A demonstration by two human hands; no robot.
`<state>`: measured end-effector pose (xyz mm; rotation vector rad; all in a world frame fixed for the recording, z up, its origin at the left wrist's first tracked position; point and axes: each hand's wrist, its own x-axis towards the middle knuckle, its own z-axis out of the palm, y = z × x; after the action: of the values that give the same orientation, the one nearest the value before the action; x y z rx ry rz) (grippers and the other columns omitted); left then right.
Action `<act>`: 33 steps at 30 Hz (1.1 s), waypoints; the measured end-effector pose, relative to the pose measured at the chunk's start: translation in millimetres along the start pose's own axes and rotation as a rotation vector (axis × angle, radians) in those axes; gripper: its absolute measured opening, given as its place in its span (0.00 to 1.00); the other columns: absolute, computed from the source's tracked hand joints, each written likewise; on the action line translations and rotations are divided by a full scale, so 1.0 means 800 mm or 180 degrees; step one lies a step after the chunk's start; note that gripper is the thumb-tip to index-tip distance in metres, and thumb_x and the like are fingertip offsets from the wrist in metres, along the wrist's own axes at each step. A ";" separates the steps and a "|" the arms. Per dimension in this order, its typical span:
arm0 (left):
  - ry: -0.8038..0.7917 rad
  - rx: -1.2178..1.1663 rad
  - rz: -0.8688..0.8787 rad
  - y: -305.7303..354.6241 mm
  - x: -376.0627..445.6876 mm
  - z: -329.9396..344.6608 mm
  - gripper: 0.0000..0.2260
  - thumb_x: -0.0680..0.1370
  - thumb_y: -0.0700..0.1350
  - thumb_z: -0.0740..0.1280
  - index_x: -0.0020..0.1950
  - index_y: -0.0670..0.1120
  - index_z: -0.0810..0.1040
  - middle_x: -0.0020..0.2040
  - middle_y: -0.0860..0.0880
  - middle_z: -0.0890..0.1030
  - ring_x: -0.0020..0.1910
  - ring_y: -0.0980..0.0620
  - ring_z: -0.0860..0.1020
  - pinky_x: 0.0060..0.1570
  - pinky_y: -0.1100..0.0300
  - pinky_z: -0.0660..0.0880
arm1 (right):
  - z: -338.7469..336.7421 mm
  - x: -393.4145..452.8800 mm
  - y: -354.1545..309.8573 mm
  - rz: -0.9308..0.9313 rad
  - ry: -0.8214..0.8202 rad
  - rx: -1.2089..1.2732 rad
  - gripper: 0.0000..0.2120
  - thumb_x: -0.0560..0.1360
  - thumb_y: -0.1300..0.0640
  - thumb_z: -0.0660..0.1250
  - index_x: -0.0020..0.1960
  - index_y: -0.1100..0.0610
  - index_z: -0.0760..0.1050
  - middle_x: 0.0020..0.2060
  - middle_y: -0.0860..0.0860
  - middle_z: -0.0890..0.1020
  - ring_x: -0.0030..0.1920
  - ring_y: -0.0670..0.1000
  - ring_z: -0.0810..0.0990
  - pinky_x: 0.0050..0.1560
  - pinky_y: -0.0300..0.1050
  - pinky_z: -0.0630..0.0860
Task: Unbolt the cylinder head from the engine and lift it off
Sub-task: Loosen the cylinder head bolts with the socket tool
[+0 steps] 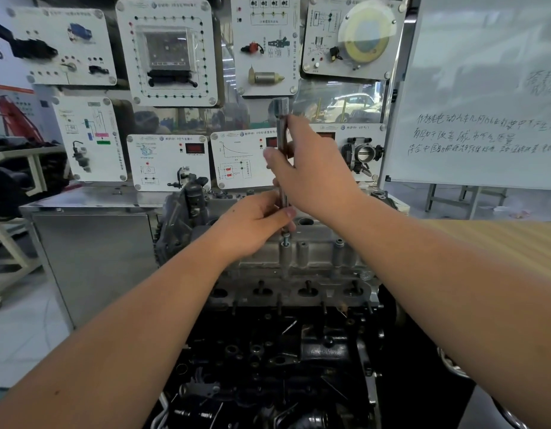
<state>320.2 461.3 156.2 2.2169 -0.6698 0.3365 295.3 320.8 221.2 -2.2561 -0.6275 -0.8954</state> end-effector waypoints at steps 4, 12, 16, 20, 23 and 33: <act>0.0174 -0.0112 -0.0059 0.004 0.000 0.007 0.22 0.73 0.66 0.62 0.54 0.51 0.79 0.44 0.58 0.86 0.47 0.48 0.84 0.56 0.40 0.79 | -0.001 0.005 0.000 0.0037 0.0094 -0.0209 0.12 0.82 0.57 0.62 0.64 0.59 0.69 0.41 0.56 0.83 0.41 0.57 0.84 0.43 0.55 0.81; -0.0005 -0.0181 0.0035 -0.003 0.003 0.002 0.09 0.78 0.59 0.60 0.54 0.61 0.76 0.46 0.60 0.85 0.48 0.54 0.84 0.57 0.41 0.79 | 0.001 -0.001 0.000 0.0007 -0.0043 -0.0049 0.04 0.81 0.62 0.57 0.54 0.56 0.63 0.37 0.59 0.82 0.39 0.60 0.85 0.38 0.60 0.81; 0.0174 -0.0145 0.0058 0.002 0.002 0.005 0.17 0.74 0.62 0.62 0.53 0.53 0.78 0.44 0.55 0.86 0.47 0.47 0.84 0.55 0.39 0.79 | 0.003 -0.003 -0.001 -0.0016 0.0176 0.0007 0.11 0.81 0.55 0.64 0.62 0.56 0.70 0.41 0.54 0.83 0.38 0.55 0.83 0.41 0.52 0.80; 0.0224 0.0023 0.0010 0.003 0.002 0.005 0.25 0.72 0.68 0.59 0.54 0.50 0.78 0.43 0.51 0.85 0.44 0.47 0.83 0.53 0.40 0.78 | 0.001 0.000 0.001 0.0065 0.0175 -0.0088 0.11 0.82 0.56 0.63 0.63 0.58 0.71 0.43 0.55 0.83 0.41 0.56 0.84 0.44 0.53 0.81; 0.0048 0.0169 -0.0059 0.000 0.004 0.006 0.18 0.77 0.65 0.57 0.53 0.56 0.78 0.45 0.59 0.85 0.47 0.54 0.83 0.56 0.42 0.78 | 0.001 0.000 0.000 0.0112 0.0102 -0.0066 0.09 0.83 0.60 0.58 0.61 0.61 0.69 0.42 0.59 0.83 0.42 0.59 0.85 0.42 0.57 0.82; 0.0055 -0.0133 -0.0044 -0.001 0.009 0.007 0.06 0.82 0.53 0.65 0.55 0.52 0.79 0.44 0.59 0.86 0.46 0.50 0.85 0.55 0.44 0.80 | -0.003 0.006 0.001 0.0216 0.0337 0.0073 0.12 0.82 0.55 0.65 0.61 0.60 0.70 0.45 0.57 0.84 0.42 0.56 0.85 0.43 0.53 0.82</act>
<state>326.5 455.1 154.9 2.1757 -0.6464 0.3313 297.9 319.9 225.7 -2.1802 -0.5082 -0.9620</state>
